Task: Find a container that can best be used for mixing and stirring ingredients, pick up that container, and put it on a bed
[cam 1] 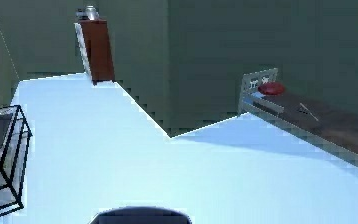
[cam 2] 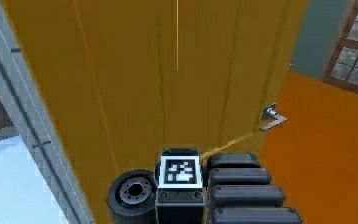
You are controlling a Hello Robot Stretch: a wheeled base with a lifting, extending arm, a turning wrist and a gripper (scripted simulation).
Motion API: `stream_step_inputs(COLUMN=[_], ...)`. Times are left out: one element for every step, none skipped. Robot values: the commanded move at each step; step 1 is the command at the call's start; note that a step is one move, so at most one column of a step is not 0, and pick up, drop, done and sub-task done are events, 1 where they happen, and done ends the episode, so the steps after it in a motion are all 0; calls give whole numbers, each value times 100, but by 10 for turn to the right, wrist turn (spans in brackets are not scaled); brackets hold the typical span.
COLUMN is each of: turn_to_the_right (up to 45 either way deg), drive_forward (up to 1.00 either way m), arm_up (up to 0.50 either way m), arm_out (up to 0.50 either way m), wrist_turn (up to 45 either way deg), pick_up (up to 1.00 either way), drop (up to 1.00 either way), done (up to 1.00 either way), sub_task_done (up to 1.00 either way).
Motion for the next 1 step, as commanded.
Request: stream_step_inputs(turn_to_the_right=[0], drive_forward=[5], arm_up=[0], arm_out=[0], wrist_turn=[0], pick_up=[0], drop=[0], done=[0], sub_task_done=[0])
